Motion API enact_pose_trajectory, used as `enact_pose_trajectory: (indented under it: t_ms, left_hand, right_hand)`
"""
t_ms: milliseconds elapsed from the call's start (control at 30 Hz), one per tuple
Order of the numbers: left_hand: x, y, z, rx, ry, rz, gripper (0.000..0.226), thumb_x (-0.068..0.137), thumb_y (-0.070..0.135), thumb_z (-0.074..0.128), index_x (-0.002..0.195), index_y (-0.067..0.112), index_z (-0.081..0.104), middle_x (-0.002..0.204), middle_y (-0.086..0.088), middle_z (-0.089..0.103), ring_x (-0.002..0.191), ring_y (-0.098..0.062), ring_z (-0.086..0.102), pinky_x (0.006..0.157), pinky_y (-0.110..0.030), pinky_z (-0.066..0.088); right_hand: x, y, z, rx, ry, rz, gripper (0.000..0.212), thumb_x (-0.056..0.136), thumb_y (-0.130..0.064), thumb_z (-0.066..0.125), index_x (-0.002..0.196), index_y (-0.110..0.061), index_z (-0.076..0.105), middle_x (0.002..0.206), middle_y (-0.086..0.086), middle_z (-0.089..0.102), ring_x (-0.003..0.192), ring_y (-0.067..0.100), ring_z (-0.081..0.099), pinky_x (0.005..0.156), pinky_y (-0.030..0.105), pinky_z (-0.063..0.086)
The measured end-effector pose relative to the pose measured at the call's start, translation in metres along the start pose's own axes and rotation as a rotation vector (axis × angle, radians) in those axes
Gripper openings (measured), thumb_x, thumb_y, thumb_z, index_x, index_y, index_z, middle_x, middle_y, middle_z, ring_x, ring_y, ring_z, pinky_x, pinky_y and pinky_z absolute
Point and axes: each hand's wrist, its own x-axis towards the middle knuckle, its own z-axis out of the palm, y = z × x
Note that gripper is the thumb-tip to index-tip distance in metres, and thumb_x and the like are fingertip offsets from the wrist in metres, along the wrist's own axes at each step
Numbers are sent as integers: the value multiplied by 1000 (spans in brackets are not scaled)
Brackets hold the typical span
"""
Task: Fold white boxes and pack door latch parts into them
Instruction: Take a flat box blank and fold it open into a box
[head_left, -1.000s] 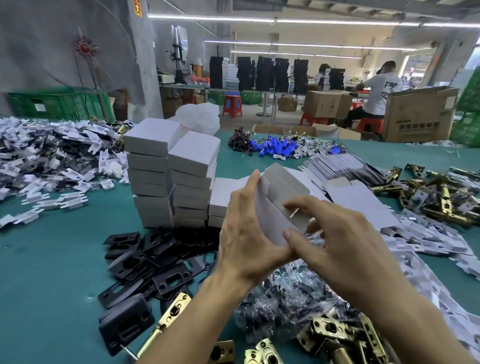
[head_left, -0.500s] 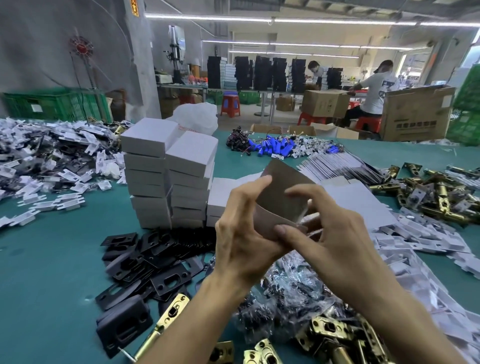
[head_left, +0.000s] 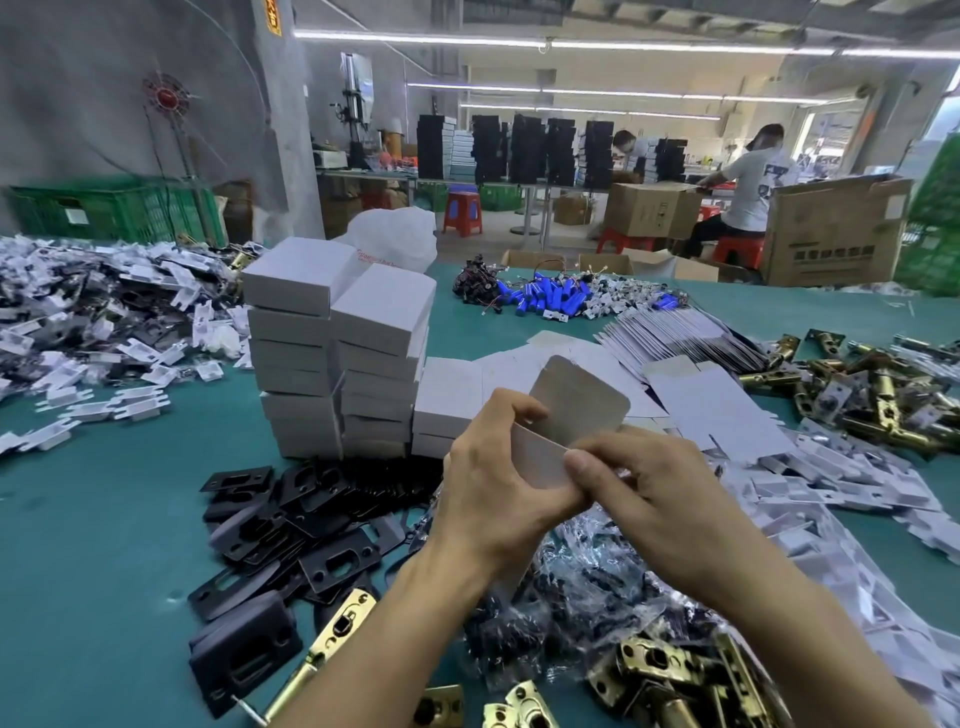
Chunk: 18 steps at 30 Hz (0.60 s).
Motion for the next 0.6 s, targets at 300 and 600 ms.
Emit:
enact_pose_trajectory:
  t_ms: [300, 600]
  left_hand:
    - [-3, -3, -1, 41, -87, 18, 61, 66, 70, 70, 110, 46, 35, 104, 26, 59, 84, 1, 61, 59, -18, 49]
    - [-3, 3, -4, 34, -91, 17, 64, 66, 59, 69, 112, 45, 26, 97, 6, 62, 75, -21, 66, 61, -45, 55]
  right_hand:
    - [0, 0, 3, 88, 111, 14, 11, 92, -29, 65, 93, -37, 72, 92, -10, 59, 84, 0, 61, 73, 15, 48]
    - [-2, -9, -1, 378, 196, -40, 36, 82, -30, 75, 115, -40, 61, 96, -16, 73, 88, 5, 71, 73, 21, 58]
